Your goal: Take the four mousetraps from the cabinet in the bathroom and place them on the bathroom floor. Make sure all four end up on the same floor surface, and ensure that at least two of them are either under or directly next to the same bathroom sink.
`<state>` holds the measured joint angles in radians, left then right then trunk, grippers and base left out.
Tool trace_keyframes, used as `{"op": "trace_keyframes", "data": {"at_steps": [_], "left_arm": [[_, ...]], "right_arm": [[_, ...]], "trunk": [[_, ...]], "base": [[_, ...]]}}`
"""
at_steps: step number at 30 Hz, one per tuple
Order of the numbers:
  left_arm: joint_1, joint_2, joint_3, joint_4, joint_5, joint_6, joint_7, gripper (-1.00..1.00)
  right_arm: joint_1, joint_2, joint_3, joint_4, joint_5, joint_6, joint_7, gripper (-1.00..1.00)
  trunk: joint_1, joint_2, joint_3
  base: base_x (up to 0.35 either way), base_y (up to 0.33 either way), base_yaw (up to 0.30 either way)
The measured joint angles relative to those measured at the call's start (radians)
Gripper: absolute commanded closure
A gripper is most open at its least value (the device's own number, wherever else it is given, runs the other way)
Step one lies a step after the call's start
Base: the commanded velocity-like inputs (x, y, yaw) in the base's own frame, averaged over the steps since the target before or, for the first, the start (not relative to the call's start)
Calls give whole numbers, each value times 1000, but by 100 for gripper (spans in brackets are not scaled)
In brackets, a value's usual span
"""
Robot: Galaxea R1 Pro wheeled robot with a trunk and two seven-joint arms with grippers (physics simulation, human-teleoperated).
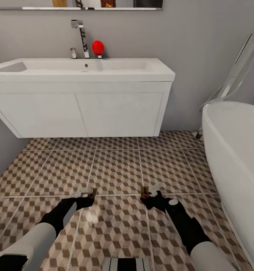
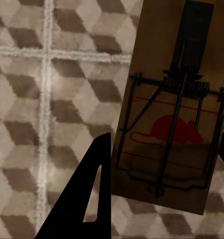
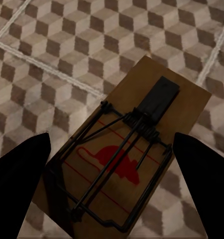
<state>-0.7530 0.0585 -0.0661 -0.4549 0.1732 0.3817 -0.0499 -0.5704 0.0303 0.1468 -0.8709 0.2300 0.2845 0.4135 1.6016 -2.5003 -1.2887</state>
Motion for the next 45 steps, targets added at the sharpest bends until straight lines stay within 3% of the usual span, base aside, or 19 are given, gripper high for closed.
{"op": "trace_keyframes", "data": {"at_steps": [22, 45], "left_arm": [[0, 0, 0, 1, 0, 0, 0, 100], [0, -2, -1, 1, 0, 0, 0, 100]], "right_arm": [[0, -18, -3, -2, 1, -2, 0, 100], [0, -15, 0, -2, 0, -1, 0, 100]], "trunk": [[10, -5, -119], [19, -10, -237]], "base": [[0, 0, 0], [0, 0, 0]]}}
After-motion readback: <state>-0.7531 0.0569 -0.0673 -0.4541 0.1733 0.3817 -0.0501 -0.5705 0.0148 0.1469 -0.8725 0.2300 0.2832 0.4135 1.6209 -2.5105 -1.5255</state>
